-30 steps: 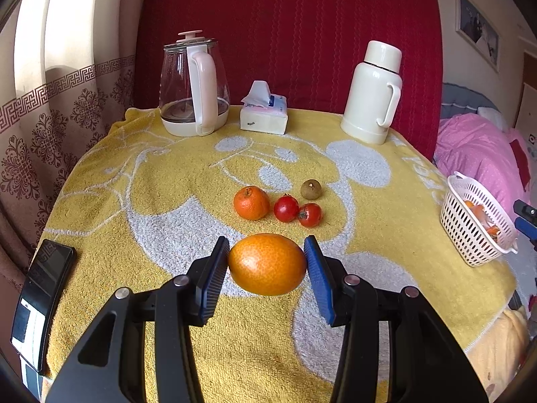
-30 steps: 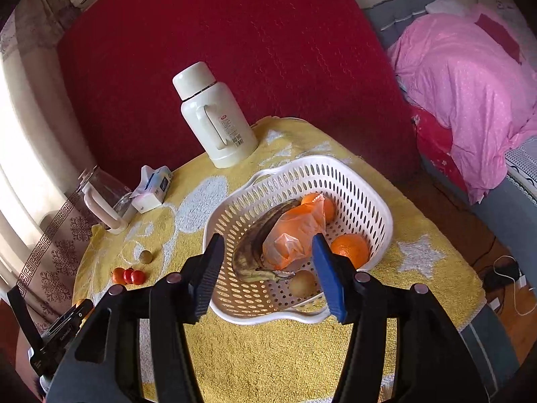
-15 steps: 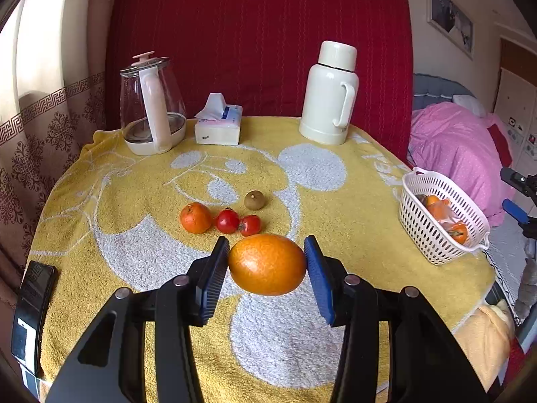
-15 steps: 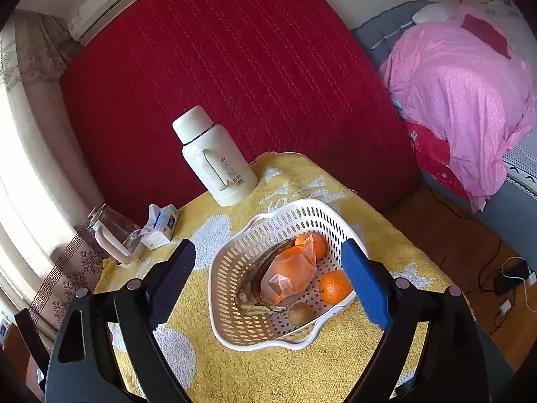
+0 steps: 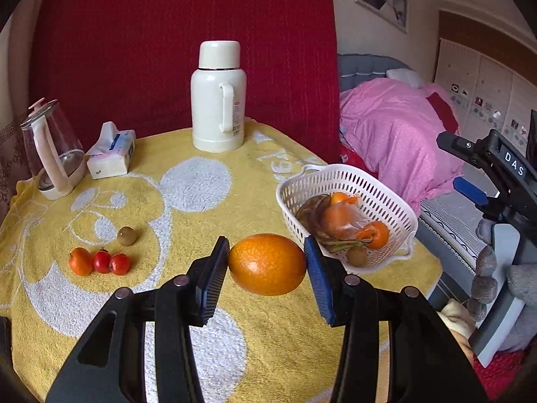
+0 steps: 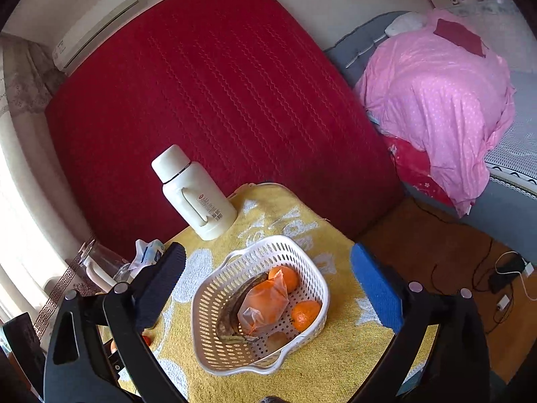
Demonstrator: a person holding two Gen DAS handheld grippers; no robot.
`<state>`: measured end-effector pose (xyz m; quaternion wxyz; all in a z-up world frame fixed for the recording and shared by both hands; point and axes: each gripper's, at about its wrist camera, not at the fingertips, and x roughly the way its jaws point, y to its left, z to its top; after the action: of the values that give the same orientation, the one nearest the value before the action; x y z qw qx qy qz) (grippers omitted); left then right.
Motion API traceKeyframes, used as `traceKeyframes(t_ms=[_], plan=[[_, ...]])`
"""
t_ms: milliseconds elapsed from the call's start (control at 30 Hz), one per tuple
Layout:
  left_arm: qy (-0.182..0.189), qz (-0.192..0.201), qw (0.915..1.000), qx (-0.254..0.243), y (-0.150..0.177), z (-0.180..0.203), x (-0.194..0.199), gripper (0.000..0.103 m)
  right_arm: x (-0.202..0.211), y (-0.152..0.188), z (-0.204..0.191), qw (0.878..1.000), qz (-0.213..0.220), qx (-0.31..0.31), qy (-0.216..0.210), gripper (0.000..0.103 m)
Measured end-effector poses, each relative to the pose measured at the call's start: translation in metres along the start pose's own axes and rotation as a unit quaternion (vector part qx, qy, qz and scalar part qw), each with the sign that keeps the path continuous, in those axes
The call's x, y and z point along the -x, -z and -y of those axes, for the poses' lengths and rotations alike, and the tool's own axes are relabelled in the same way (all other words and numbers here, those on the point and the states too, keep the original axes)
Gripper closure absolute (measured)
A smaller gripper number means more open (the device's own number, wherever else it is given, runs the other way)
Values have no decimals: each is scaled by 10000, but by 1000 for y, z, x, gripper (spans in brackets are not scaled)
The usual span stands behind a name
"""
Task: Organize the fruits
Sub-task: 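Carry the orange into the white basket and open the left tool, then withdraw both tools from the basket toward the tangerine and tomatoes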
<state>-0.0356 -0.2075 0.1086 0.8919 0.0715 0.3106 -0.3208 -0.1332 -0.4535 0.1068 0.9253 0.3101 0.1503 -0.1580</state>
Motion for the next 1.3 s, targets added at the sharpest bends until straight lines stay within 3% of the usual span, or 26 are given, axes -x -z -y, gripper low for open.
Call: traceKeyframes(t_ms=[200, 500, 533, 600, 867, 1300], plan=[[237, -78, 9993, -267, -10, 34, -22, 56, 1, -4, 8, 9998, 133, -3, 177, 3], [538, -156, 9981, -259, -20, 53, -52, 53, 0, -6, 12, 9997, 180, -1, 186, 3], [524, -144, 9982, -270, -20, 54, -54, 40, 0, -6, 12, 9997, 172, -3, 188, 3], [500, -19, 9985, -241, -19, 50, -52, 27, 0, -6, 13, 9997, 165, 5, 196, 3], [234, 48, 9997, 11, -17, 25, -45, 27, 2, -6, 12, 9995, 224, 42, 218, 3], [-243, 149, 9991, -312, -2, 28, -36, 16, -2, 2, -4, 9979, 256, 469, 354, 3]])
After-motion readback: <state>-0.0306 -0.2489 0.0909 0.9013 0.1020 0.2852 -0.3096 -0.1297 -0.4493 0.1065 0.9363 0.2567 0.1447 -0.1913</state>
